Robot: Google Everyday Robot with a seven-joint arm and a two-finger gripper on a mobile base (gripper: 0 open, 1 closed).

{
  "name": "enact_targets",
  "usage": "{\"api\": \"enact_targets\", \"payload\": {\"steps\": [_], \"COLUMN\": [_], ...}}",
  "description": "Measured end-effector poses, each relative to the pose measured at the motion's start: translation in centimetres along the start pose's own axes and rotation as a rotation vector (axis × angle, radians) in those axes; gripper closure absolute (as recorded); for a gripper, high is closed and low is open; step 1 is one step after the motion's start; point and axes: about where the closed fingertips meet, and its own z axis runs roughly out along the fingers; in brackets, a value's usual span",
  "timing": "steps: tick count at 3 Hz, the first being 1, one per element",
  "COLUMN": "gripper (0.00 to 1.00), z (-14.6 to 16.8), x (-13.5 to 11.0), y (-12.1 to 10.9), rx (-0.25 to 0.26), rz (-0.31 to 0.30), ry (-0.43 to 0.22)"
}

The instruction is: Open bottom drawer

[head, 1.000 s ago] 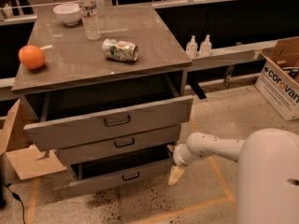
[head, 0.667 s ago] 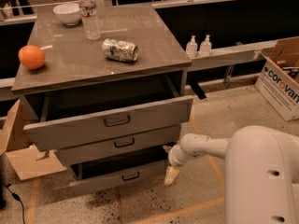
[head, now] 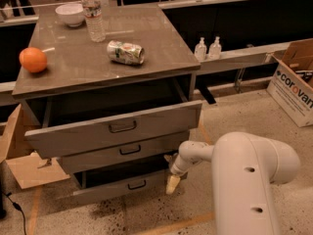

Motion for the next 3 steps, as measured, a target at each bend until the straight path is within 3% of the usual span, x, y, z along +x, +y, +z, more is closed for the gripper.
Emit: {"api": "enact_targets", "payload": {"steps": [1, 3], "gripper": [0.0, 0.0], "z": [2.1, 5.2], "x": [0.8, 0.9], "y": [0.7, -1.0], "rx": [-0.044, -0.06], "rz": [0.014, -0.028], "ry": [0.001, 0.001]}}
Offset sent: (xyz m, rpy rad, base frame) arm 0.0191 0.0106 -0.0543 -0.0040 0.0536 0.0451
